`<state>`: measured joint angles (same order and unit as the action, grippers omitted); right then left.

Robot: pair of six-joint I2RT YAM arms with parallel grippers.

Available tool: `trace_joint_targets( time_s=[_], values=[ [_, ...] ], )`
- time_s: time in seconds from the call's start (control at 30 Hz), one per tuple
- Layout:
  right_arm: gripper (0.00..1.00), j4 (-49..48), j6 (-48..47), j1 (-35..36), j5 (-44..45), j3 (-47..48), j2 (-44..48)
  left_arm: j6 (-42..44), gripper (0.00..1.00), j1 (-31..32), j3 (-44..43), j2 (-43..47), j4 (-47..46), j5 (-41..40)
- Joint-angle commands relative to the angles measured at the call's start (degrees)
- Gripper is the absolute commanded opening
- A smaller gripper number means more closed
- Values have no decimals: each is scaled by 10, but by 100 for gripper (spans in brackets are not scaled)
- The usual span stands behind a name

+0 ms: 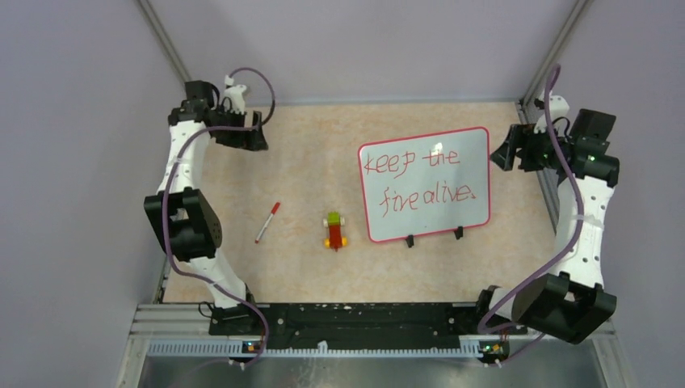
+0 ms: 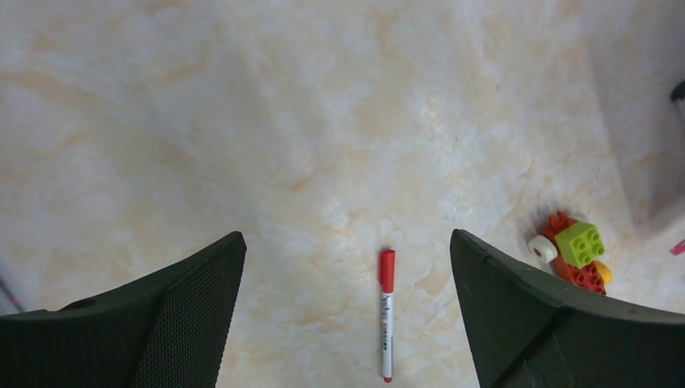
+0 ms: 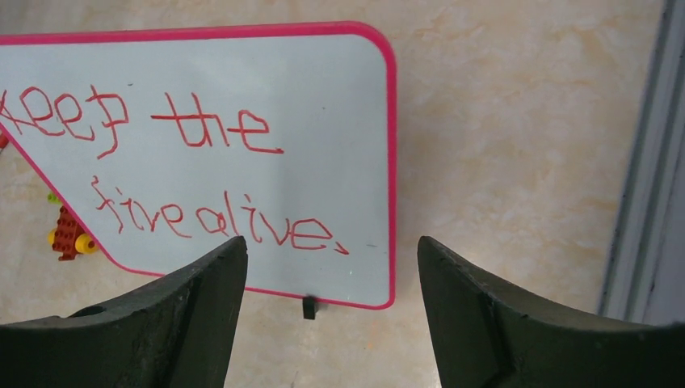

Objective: Write a sentence on the whiteboard
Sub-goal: Reset both arms

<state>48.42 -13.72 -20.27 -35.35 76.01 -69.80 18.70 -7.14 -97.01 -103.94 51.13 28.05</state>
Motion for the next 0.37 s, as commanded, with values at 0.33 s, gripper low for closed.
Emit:
trace_joint_targets(
  time_s=[0.33],
  values=[
    [75,-2,-72,-88,-28,120,-110,-53,99,-132,-48,55,-72,48]
  ],
)
